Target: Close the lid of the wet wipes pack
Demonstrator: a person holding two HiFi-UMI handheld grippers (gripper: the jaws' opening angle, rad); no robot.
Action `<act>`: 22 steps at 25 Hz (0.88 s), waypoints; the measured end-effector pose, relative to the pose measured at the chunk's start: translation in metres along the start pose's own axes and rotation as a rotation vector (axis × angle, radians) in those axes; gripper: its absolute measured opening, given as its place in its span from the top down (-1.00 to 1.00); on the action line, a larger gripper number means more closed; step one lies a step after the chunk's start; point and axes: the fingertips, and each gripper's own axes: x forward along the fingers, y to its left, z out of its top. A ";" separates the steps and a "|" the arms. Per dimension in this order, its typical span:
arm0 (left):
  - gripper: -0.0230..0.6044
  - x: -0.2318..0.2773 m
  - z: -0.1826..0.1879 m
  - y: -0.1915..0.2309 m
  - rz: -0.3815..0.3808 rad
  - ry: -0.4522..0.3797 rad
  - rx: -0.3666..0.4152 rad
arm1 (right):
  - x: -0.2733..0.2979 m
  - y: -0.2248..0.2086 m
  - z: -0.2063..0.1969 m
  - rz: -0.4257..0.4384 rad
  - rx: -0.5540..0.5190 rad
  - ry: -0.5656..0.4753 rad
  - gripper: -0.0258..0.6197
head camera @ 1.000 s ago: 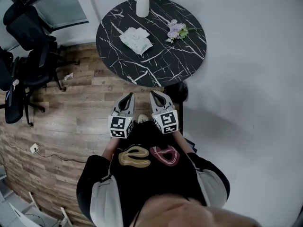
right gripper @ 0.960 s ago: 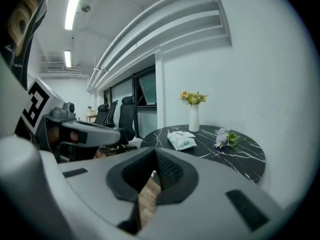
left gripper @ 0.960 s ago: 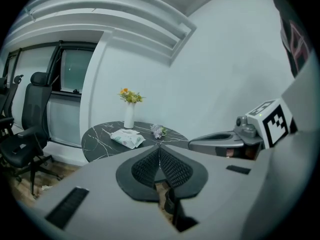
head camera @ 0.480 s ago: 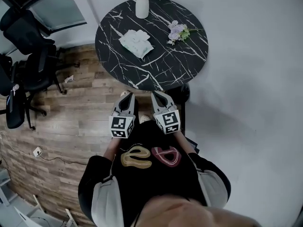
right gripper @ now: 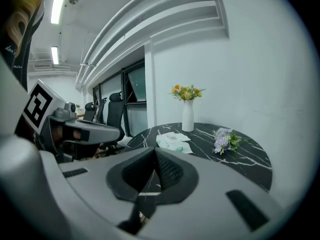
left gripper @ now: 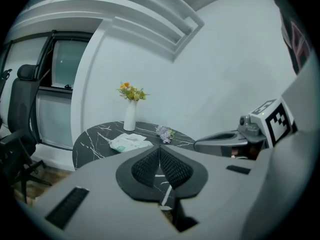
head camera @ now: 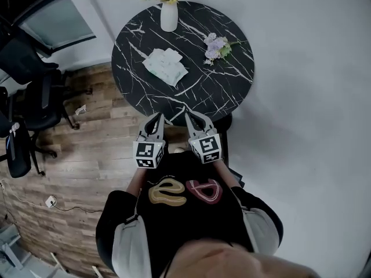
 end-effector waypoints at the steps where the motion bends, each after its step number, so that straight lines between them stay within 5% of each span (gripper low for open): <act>1: 0.87 0.007 0.004 0.006 -0.009 0.001 0.002 | 0.007 -0.003 0.002 -0.007 0.002 0.002 0.89; 22: 0.87 0.106 0.044 0.120 -0.201 0.080 0.048 | 0.132 -0.036 0.048 -0.181 0.174 -0.020 0.89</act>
